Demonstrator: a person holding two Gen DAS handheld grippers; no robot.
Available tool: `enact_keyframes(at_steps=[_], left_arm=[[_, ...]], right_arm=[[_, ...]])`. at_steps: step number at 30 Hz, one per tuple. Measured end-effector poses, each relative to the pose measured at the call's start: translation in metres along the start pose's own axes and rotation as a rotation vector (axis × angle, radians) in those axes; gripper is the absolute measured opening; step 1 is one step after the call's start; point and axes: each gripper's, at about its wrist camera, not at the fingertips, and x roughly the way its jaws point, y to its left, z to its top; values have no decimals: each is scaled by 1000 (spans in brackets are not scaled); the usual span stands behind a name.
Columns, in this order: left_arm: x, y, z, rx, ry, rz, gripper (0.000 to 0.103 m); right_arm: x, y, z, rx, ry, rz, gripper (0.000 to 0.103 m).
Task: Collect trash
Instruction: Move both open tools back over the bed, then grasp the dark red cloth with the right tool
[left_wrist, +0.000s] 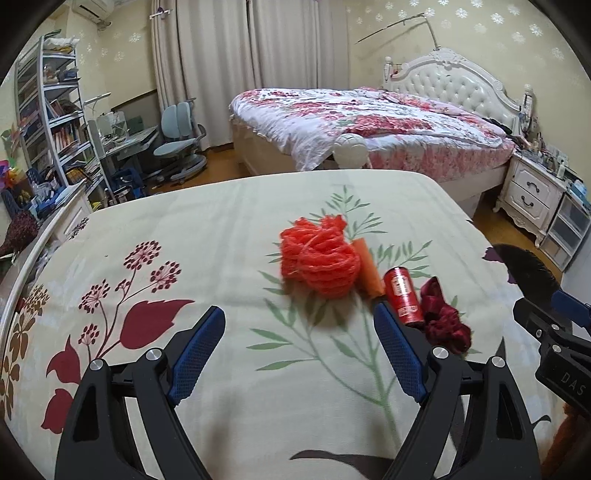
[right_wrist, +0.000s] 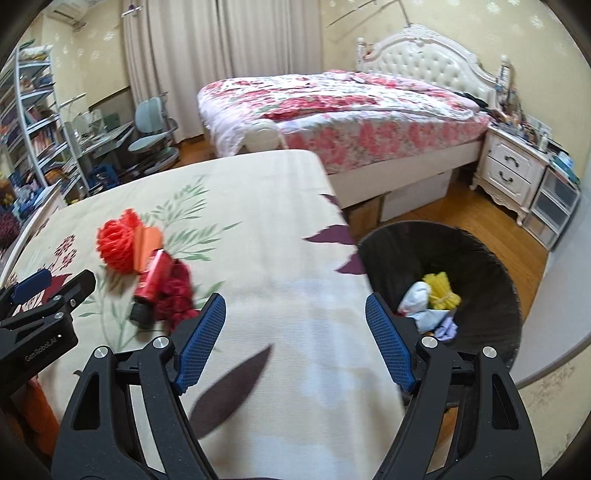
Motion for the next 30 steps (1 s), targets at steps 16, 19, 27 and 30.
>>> enact_keyframes(at_steps=[16, 19, 27, 30], left_arm=[[7, 37, -7, -47, 23, 28, 82], [11, 34, -5, -42, 26, 15, 82], [21, 27, 3, -44, 39, -18, 82], [21, 26, 3, -43, 38, -21, 82]], right_arm=[[33, 64, -2, -115, 110, 99, 54], [36, 65, 1, -119, 119, 121, 39], [46, 56, 11, -89, 120, 104, 33], [43, 49, 11, -49, 115, 114, 45]])
